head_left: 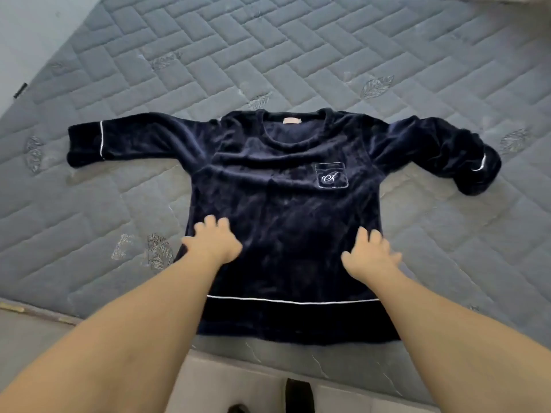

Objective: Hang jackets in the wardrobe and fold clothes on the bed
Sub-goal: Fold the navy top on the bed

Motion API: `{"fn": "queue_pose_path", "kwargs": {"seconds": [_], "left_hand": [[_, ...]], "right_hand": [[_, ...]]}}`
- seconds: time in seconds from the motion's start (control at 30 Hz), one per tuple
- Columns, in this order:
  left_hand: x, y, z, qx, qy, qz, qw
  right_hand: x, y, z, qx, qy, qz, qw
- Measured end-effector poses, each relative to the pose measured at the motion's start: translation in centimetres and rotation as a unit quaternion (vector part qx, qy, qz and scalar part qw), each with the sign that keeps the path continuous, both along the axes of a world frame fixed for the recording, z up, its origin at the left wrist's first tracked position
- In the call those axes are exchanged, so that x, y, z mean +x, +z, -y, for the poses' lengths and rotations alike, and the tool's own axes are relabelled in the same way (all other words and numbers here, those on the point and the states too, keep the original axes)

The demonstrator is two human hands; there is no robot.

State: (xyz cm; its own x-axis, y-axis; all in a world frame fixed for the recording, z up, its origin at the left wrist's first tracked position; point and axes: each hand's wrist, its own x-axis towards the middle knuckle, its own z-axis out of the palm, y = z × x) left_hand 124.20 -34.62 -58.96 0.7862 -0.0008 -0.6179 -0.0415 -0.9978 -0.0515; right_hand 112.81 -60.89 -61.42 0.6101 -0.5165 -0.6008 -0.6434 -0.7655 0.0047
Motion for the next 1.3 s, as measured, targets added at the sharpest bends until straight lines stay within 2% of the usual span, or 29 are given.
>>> {"fn": "queue_pose_path", "kwargs": {"seconds": [0.1,0.2,0.27,0.37,0.47,0.77,0.87,0.93,1.0,1.07,1.1,1.17,1.3], "left_hand": [[1.2,-5.1,3.7,-0.065,-0.032,-0.019,0.997],[2.4,-11.9,5.5,-0.086,-0.056,-0.006,0.995],[4.4,-15.9,6.4,-0.093,-0.053,0.041,0.993],[8.6,-20.0,7.8,-0.066,-0.056,0.176,0.980],[13.5,-21.1,9.3,-0.048,-0.078,0.251,0.964],[28.8,-21.3,13.7,-0.106,-0.111,0.274,0.949],[33.3,-20.6,14.6,-0.155,-0.127,0.279,0.939],[35.0,-20.0,14.8,-0.194,-0.179,0.309,0.914],[35.3,-19.7,14.1,-0.253,-0.310,0.345,0.849],[35.5,-18.9,13.5,-0.312,-0.438,0.302,0.787],[36.3,-18.2,13.6,-0.318,-0.476,0.273,0.773],[39.0,-16.8,14.6,-0.267,-0.492,0.277,0.781],[44.1,-14.7,16.1,-0.159,-0.411,0.306,0.844]], "right_hand": [[4.6,-4.3,-1.0,0.016,0.081,0.046,0.996],[8.3,-9.9,0.3,-0.022,0.125,0.107,0.986],[10.8,-13.4,2.0,-0.060,0.121,0.148,0.980],[14.2,-17.4,3.7,-0.134,0.128,0.240,0.953],[18.0,-18.8,5.2,-0.131,0.129,0.278,0.943],[30.8,-18.6,11.1,-0.135,0.115,0.280,0.943],[33.5,-18.5,12.0,-0.130,0.113,0.296,0.939],[34.5,-18.7,12.6,-0.135,0.102,0.307,0.936],[34.8,-19.0,12.7,-0.139,0.097,0.310,0.935],[34.8,-19.1,12.7,-0.140,0.104,0.310,0.935],[34.8,-19.0,12.7,-0.140,0.106,0.311,0.934],[34.8,-18.9,12.7,-0.139,0.104,0.312,0.934],[34.9,-18.8,12.8,-0.136,0.102,0.315,0.934]]}}
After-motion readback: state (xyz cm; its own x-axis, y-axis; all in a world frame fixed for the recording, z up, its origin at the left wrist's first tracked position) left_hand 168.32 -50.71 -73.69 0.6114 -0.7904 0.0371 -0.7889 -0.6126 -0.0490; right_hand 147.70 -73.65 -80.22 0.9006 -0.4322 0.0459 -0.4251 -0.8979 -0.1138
